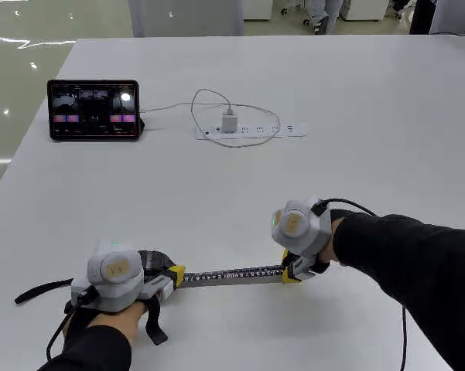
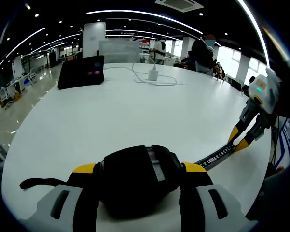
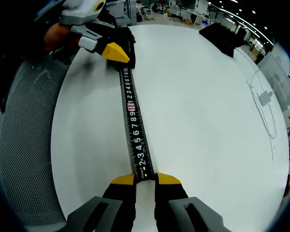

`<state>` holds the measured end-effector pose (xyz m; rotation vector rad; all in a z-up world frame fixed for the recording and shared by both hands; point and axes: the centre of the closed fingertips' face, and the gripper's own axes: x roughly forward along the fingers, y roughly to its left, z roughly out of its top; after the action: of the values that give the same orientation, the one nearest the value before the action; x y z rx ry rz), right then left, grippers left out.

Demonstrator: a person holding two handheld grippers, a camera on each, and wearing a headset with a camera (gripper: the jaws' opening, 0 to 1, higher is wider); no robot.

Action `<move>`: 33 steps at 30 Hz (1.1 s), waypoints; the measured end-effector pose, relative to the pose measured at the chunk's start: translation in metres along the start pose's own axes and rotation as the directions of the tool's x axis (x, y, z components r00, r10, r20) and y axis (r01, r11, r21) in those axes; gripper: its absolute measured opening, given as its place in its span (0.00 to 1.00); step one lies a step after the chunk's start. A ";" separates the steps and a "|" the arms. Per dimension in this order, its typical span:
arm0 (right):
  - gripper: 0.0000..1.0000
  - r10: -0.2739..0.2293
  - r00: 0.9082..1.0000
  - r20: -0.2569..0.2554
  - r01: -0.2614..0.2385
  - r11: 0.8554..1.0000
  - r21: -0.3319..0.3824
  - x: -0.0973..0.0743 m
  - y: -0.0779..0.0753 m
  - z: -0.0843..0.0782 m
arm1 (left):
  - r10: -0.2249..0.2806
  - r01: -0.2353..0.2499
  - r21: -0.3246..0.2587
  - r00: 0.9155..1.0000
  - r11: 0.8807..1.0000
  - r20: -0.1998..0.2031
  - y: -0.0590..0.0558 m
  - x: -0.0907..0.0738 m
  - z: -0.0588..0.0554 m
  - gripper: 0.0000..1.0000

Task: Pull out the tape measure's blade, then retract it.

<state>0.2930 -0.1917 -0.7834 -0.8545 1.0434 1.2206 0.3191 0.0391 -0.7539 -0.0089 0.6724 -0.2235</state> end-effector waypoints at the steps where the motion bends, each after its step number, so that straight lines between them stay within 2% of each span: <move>1: 0.10 0.000 1.000 0.000 0.000 1.000 -0.002 0.000 0.000 0.000 | 0.000 0.000 -0.001 1.000 1.000 0.001 0.000 0.000 0.000 0.63; 33: 0.10 0.005 1.000 0.005 -0.005 1.000 -0.010 0.004 0.001 0.012 | -0.006 0.006 -0.007 1.000 1.000 -0.007 0.000 0.001 -0.001 0.64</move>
<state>0.2936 -0.1793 -0.7835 -0.8567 1.0366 1.2328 0.3198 0.0389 -0.7552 -0.0167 0.6806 -0.2267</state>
